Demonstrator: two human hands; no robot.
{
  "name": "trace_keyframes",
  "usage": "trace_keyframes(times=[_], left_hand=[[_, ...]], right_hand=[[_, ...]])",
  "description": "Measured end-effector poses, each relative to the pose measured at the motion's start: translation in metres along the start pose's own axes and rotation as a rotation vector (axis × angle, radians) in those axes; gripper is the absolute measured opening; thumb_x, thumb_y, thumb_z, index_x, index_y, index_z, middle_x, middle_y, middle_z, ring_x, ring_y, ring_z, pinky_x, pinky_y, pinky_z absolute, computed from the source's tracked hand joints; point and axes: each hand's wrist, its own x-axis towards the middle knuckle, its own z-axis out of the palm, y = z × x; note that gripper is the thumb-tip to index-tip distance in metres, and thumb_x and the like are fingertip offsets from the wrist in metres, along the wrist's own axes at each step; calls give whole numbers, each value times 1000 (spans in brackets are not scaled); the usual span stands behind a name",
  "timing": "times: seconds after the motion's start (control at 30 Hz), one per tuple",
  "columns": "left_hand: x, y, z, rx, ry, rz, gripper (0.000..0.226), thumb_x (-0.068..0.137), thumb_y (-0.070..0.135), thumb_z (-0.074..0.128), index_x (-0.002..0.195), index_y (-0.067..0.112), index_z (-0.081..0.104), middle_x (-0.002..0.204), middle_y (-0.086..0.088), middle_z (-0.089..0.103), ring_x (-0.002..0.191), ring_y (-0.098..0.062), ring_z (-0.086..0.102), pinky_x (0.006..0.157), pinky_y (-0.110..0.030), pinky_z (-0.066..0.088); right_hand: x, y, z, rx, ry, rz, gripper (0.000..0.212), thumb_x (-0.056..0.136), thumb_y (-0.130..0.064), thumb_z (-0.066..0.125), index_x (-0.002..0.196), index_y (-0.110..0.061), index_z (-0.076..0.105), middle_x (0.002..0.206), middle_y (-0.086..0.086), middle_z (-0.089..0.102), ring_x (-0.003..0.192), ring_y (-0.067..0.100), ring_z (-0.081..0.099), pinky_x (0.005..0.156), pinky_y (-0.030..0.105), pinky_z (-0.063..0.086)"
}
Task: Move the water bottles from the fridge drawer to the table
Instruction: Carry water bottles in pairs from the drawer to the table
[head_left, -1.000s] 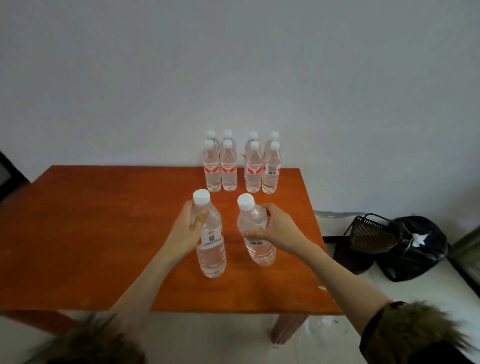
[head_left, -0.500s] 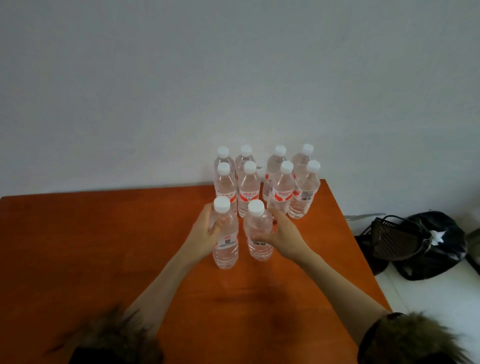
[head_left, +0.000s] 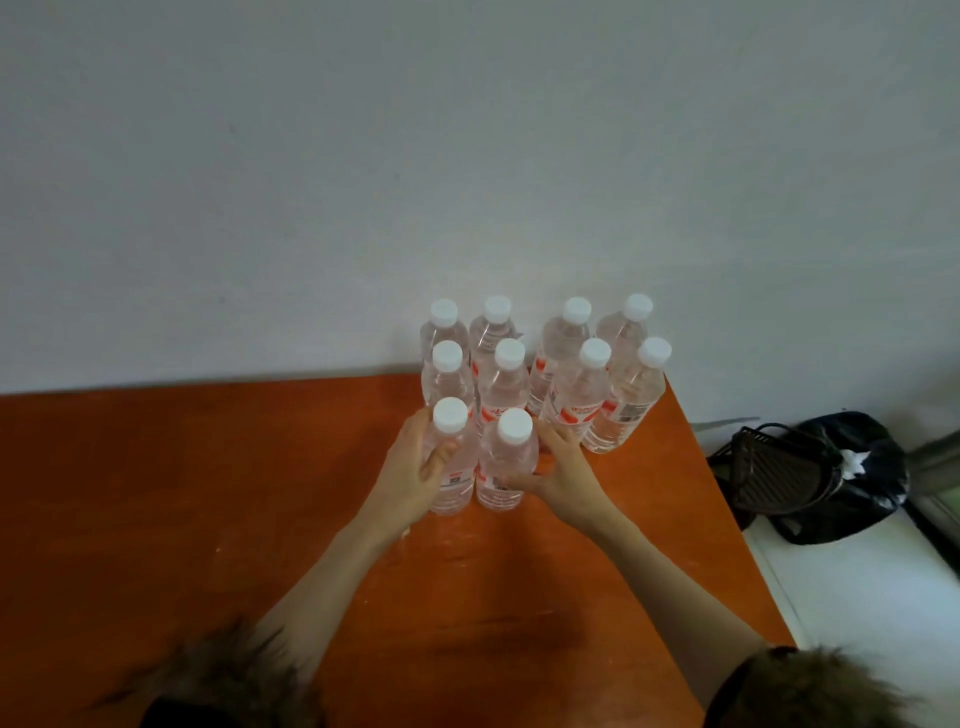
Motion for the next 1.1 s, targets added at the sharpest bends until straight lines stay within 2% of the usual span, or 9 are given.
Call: trace_keyframes(times=[0.1, 0.2, 0.33, 0.5, 0.63, 0.83, 0.93, 1.0, 1.1], left_hand=[[7, -4, 2, -35, 26, 31, 61, 85, 45, 43, 141, 23, 29, 148, 1, 33, 134, -21, 35, 107, -41, 31], [12, -10, 4, -6, 54, 50, 51, 92, 29, 47, 139, 18, 33, 145, -2, 30, 129, -7, 28, 107, -30, 24], [17, -18, 5, -14, 81, 16, 44, 92, 27, 51, 134, 19, 41, 136, -2, 26, 128, -12, 26, 114, -38, 23], [13, -21, 11, -29, 95, 19, 49, 92, 31, 49, 139, 24, 35, 138, -2, 25, 129, -12, 27, 105, -25, 23], [8, -22, 16, -80, 169, -26, 53, 91, 36, 50, 140, 26, 34, 143, -1, 28, 129, -12, 33, 99, -24, 28], [-5, -20, 16, -43, 98, -44, 63, 91, 46, 44, 146, 34, 15, 153, 2, 23, 140, -20, 25, 109, -44, 29], [-25, -25, 24, 58, 66, -120, 72, 91, 42, 46, 148, 29, 4, 156, -1, 14, 142, -23, 20, 110, -45, 24], [-44, -26, 33, 120, 62, -136, 70, 91, 40, 47, 148, 25, 8, 155, -4, 16, 141, -22, 22, 110, -43, 25], [-73, -15, 51, 291, 37, -54, 69, 90, 49, 45, 147, 25, 14, 155, -4, 17, 141, -23, 23, 112, -45, 27]], right_hand=[[6, 1, 0, 10, 2, 7, 82, 70, -34, 79, 140, -27, 36, 142, 0, 33, 131, 21, 35, 111, 43, 32], [10, -1, -2, 18, -9, 1, 81, 72, -31, 78, 140, -28, 36, 139, 0, 34, 130, 21, 36, 111, 41, 31], [16, -6, -5, 5, -23, -3, 81, 71, -29, 79, 139, -27, 35, 141, 1, 36, 130, 20, 36, 111, 43, 30], [12, -5, -8, 143, 62, 47, 73, 72, -17, 78, 133, -17, 39, 135, -1, 48, 123, 16, 46, 105, 34, 38], [5, 0, -2, 241, 52, 77, 60, 79, -17, 72, 130, -16, 41, 136, -2, 48, 127, 16, 45, 106, 34, 38], [-16, -3, 3, 225, -12, 88, 63, 88, -28, 62, 142, -23, 31, 147, -3, 38, 134, 18, 37, 108, 41, 34], [-40, 1, -3, 136, 22, 115, 67, 89, -38, 57, 146, -21, 27, 151, 0, 31, 137, 19, 33, 110, 39, 32], [-63, 5, -10, 34, 66, 87, 67, 90, -39, 56, 146, -21, 24, 153, 0, 28, 139, 19, 29, 111, 37, 28], [-106, 11, -27, -145, 182, -3, 68, 89, -41, 55, 146, -25, 22, 154, -2, 26, 141, 16, 23, 112, 33, 23]])
